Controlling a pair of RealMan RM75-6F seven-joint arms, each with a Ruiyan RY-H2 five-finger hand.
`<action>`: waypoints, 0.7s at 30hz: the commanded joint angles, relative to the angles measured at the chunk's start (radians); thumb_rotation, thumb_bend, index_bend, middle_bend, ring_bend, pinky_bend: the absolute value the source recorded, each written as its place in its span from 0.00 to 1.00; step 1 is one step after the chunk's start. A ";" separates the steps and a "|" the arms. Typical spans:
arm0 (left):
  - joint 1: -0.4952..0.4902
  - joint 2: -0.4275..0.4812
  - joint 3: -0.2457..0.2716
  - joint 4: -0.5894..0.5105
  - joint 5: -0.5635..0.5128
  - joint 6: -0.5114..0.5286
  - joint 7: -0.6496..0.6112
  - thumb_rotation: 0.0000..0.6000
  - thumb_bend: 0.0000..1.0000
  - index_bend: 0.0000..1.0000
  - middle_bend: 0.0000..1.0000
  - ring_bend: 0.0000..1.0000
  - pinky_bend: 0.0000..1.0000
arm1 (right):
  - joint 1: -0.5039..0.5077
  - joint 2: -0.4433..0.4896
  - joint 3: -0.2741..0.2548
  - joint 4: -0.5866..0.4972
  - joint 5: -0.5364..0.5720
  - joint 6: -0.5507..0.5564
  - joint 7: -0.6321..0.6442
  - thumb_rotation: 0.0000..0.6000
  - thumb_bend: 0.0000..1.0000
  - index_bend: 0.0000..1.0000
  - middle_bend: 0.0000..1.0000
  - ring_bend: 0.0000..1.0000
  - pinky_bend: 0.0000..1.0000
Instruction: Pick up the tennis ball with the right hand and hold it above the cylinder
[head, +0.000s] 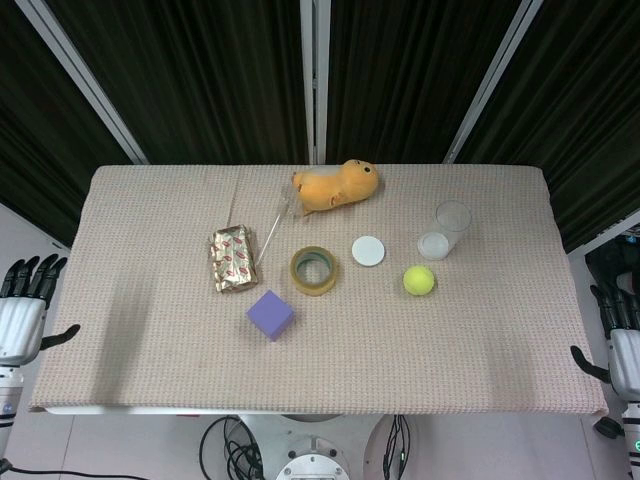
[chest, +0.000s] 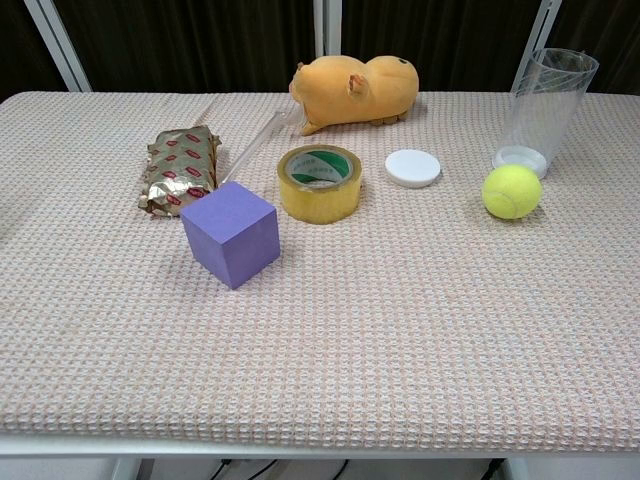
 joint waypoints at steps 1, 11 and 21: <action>0.001 0.003 -0.002 -0.008 0.008 -0.013 -0.013 1.00 0.04 0.03 0.03 0.00 0.04 | 0.002 0.005 -0.003 -0.010 -0.008 -0.001 -0.003 1.00 0.18 0.00 0.00 0.00 0.00; 0.003 0.006 -0.011 -0.032 0.032 -0.044 -0.020 1.00 0.04 0.03 0.03 0.00 0.04 | 0.015 0.018 -0.016 -0.056 -0.055 -0.001 -0.025 1.00 0.18 0.00 0.00 0.00 0.00; 0.019 -0.013 -0.017 -0.012 0.039 -0.059 -0.067 1.00 0.04 0.03 0.02 0.00 0.04 | 0.142 -0.042 -0.005 -0.082 -0.112 -0.132 -0.171 1.00 0.20 0.00 0.00 0.00 0.00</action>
